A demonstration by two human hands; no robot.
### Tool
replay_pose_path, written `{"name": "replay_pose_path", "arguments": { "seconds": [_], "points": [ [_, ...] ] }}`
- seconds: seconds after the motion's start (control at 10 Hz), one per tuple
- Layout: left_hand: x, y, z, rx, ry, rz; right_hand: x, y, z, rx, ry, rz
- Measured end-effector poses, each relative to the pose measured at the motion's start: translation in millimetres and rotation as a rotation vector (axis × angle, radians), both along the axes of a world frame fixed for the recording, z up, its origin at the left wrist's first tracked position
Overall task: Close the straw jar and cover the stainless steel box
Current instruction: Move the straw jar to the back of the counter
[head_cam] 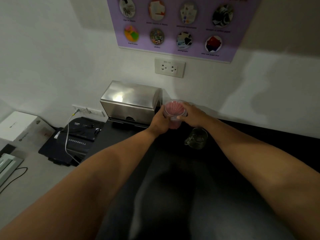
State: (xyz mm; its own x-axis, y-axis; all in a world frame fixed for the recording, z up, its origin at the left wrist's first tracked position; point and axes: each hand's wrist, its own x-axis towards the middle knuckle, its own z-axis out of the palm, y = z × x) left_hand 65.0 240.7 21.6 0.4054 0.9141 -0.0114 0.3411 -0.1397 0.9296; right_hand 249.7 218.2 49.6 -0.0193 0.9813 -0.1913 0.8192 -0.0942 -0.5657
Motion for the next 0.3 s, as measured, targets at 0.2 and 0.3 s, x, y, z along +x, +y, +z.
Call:
{"name": "replay_pose_path", "arguments": {
  "seconds": [0.2,0.3],
  "points": [
    [-9.0,-7.0,8.9,-0.011,0.008,-0.052,3.4,-2.9,2.4,0.053,0.163,-0.079],
    [-21.3,-14.1,13.1,-0.030,0.027,-0.039,2.4,-5.5,12.9,0.093,0.161,-0.053]
  ]
}}
